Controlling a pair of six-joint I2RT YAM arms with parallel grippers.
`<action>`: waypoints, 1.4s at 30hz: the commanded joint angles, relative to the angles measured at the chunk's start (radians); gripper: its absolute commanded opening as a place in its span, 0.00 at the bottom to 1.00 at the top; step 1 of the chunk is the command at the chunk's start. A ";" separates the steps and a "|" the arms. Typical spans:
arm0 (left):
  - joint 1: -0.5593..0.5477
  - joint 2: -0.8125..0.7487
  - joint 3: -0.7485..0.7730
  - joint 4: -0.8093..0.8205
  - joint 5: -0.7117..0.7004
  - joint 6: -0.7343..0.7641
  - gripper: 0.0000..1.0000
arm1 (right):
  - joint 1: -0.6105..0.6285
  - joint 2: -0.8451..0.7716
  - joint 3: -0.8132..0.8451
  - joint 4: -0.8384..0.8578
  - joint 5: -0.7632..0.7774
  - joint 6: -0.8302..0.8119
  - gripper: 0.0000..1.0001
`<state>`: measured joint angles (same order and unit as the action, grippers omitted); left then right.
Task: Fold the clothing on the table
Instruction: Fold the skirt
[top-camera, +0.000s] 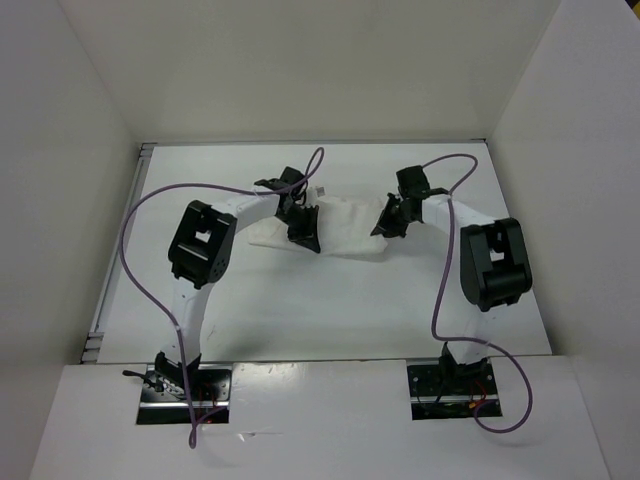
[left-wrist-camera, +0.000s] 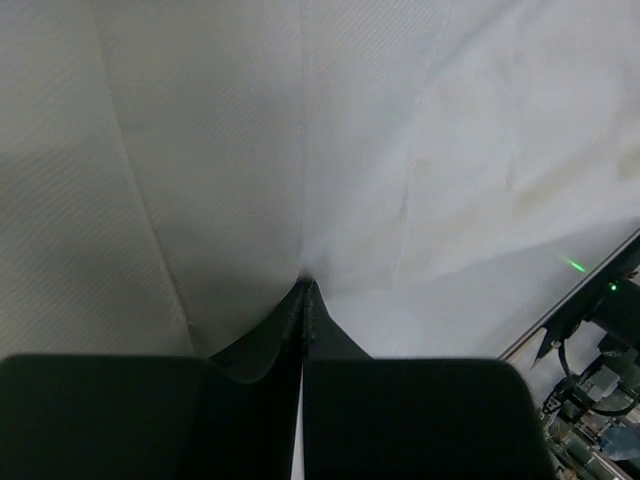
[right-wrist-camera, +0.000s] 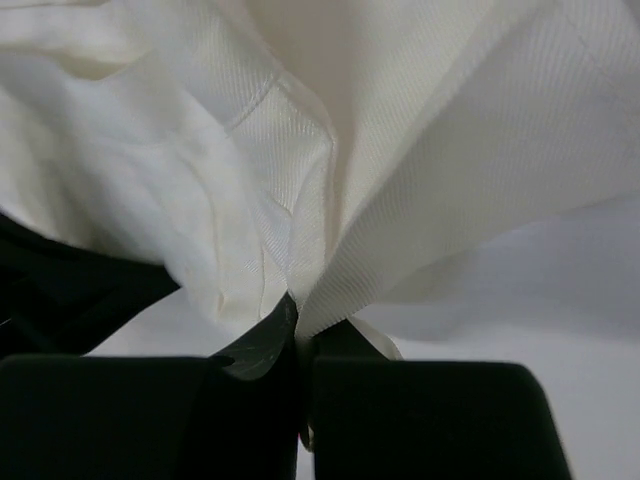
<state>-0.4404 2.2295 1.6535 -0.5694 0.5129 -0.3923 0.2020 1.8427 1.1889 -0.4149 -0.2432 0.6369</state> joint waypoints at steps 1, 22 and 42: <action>-0.037 0.056 0.012 -0.021 -0.113 0.018 0.01 | -0.007 -0.166 0.047 -0.090 0.024 -0.019 0.00; 0.026 -0.160 0.138 -0.052 -0.125 -0.046 0.48 | 0.002 -0.249 0.155 -0.194 -0.070 -0.028 0.00; 0.237 -0.041 -0.015 0.000 -0.297 -0.048 0.37 | 0.057 -0.117 0.304 -0.262 -0.059 -0.065 0.00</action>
<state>-0.1829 2.1712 1.6569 -0.5926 0.1909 -0.4271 0.2234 1.7016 1.4090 -0.6613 -0.2996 0.5987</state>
